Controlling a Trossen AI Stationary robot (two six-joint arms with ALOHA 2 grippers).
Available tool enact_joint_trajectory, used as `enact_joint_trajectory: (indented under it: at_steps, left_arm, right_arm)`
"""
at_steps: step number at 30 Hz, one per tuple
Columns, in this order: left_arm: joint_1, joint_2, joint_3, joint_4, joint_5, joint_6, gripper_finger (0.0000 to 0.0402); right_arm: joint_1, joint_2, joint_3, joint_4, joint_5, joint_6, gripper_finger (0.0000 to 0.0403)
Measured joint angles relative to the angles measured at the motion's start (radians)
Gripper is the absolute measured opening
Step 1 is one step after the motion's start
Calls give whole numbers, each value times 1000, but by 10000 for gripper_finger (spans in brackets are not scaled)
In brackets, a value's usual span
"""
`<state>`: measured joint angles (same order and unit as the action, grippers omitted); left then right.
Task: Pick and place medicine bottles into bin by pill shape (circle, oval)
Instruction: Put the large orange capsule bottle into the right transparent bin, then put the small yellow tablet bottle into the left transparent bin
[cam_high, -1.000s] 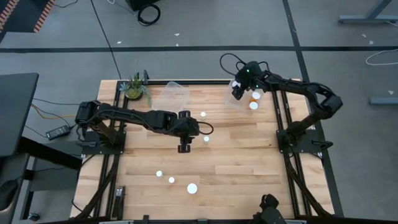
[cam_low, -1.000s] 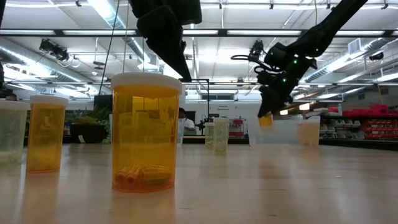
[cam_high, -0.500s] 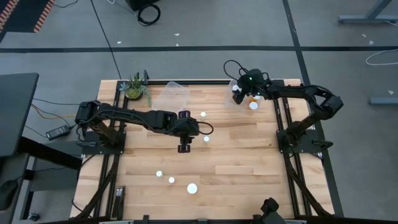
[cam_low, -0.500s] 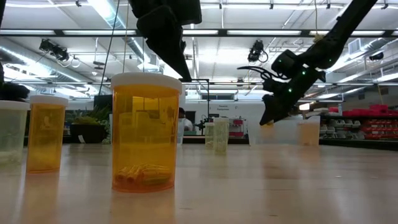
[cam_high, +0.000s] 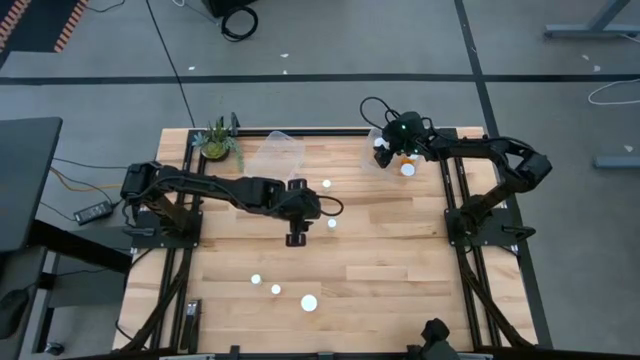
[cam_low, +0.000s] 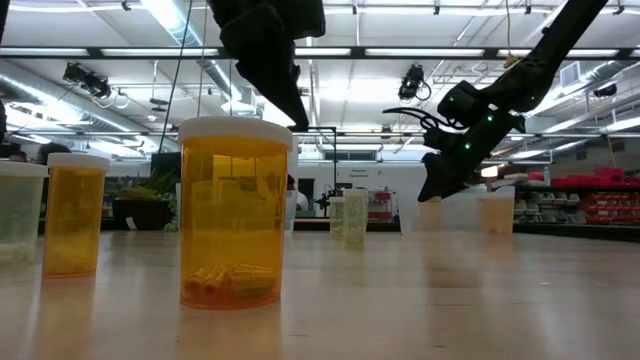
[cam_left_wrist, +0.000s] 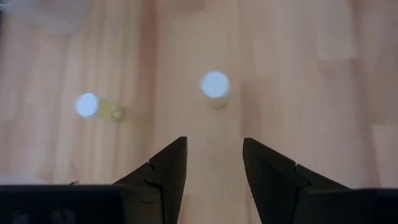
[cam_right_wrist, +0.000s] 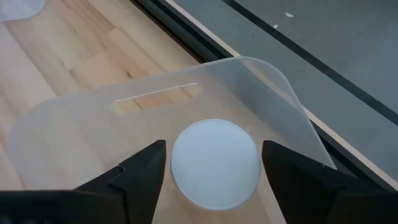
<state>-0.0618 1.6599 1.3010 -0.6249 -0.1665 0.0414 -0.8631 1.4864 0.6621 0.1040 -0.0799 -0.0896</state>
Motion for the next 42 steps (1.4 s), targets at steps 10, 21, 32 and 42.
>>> enact_joint_trajectory:
  at_steps: [10,21,32,42]
  left_arm:
    - [-31,-29,0,-164,34,-8,149]
    - [-96,-23,0,-207,34,-57,133]
    - [-93,3,0,-34,14,-49,183]
    - [16,101,0,33,-60,-25,193]
  right_arm:
    - [2,-56,0,-21,20,-27,289]
    - [57,-297,0,-150,35,-15,289]
    - [317,-373,0,-167,49,72,287]
    - [520,-393,0,-171,160,85,287]
